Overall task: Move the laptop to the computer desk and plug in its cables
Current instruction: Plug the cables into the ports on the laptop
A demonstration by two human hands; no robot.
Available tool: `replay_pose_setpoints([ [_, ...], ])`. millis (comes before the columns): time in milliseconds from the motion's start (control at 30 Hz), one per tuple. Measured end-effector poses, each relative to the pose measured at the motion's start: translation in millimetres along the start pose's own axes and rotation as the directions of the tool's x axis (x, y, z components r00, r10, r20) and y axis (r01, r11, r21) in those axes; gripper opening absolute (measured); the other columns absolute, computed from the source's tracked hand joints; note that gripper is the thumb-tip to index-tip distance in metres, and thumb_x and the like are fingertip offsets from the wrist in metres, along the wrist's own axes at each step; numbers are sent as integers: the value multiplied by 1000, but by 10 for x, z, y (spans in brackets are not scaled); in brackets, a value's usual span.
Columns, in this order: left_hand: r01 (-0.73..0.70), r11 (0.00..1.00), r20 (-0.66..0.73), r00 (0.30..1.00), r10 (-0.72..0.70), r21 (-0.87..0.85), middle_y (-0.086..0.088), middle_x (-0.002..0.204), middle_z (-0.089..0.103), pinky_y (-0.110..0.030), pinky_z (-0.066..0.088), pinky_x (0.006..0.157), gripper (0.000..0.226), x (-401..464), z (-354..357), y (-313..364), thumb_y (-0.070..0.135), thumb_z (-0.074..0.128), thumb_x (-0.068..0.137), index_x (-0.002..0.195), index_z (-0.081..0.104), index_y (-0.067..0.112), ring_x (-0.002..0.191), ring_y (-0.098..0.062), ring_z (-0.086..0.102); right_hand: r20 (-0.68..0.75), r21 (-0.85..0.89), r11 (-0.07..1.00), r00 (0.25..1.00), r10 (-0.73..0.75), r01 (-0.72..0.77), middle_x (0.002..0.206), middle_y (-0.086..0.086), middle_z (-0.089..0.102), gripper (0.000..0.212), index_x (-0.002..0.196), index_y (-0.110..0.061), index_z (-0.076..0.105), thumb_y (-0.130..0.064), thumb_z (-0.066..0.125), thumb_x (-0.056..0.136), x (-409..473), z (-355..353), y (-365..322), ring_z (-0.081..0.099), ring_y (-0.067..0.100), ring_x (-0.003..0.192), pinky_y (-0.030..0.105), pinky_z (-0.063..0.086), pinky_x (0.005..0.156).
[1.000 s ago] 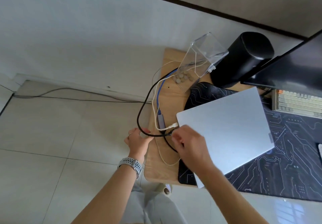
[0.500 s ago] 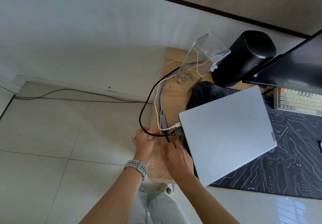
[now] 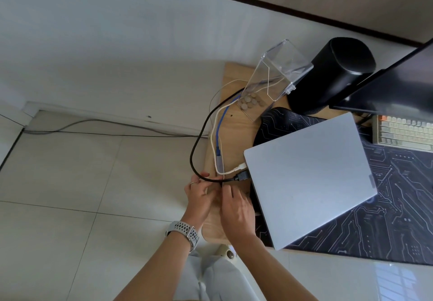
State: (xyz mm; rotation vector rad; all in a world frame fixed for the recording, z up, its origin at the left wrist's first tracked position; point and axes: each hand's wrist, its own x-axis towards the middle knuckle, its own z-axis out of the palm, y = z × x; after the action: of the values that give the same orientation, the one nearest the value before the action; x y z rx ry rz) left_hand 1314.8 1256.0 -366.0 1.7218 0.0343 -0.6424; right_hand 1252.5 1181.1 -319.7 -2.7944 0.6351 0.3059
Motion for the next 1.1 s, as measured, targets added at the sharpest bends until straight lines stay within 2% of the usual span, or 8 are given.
replay_pose_setpoints([
  [133,29,999,28,999,-28,-39,8,120,50,-40,41,106,20,-58,-41,-91,17,64,87,92,75,33,123,-21,41,39,90,996,999,21,-24,82,8,63,26,97,-11,51,3,60,77,-43,9,-59,64,25,72,32,51,62],
  [233,5,998,21,1000,-4,-65,6,114,52,-38,48,100,28,-107,-93,-103,11,64,87,90,75,37,115,-20,51,26,163,987,1000,7,-11,74,7,62,27,95,-11,50,6,56,74,-103,13,-89,61,25,62,30,45,51],
  [367,-102,978,74,993,90,184,9,110,49,-7,32,89,26,-237,-197,-19,22,59,91,94,65,48,110,-11,39,65,269,963,997,-52,33,76,5,60,32,106,-10,46,4,43,77,-161,-3,-155,53,21,61,20,28,47],
  [533,-228,914,167,969,181,334,15,92,58,-18,33,80,21,-277,-320,32,57,43,85,97,56,46,96,-10,47,78,363,931,994,-70,37,72,6,59,37,111,-11,40,-2,41,75,-199,1,-197,53,26,58,35,43,56],
  [600,-252,916,179,963,203,313,14,78,62,-22,39,78,6,-261,-335,83,41,55,88,88,59,37,81,-8,56,81,388,921,993,-81,44,74,5,60,34,110,-11,40,-3,41,76,-197,-10,-188,53,25,59,35,43,55],
  [800,-101,978,50,994,93,185,-7,63,61,-15,42,53,16,-300,-308,236,4,65,83,76,58,17,53,-9,51,56,262,958,989,-139,120,74,3,58,25,106,-12,47,-5,42,83,-184,-108,-142,43,19,57,17,20,45],
  [967,-74,968,-7,997,77,241,-6,68,64,-24,48,54,23,-322,-321,264,-4,57,82,75,58,18,63,-23,60,85,259,959,987,-136,110,82,-2,62,15,95,-17,53,-28,49,85,-183,-158,-104,53,18,66,27,43,58],
  [1100,-64,965,-17,997,71,256,-3,67,64,-26,49,55,24,-323,-351,261,-3,58,82,75,58,21,62,-19,60,139,224,964,974,-179,145,90,-4,62,29,100,-18,51,-40,58,83,-204,-177,-120,58,18,74,28,45,63],
])
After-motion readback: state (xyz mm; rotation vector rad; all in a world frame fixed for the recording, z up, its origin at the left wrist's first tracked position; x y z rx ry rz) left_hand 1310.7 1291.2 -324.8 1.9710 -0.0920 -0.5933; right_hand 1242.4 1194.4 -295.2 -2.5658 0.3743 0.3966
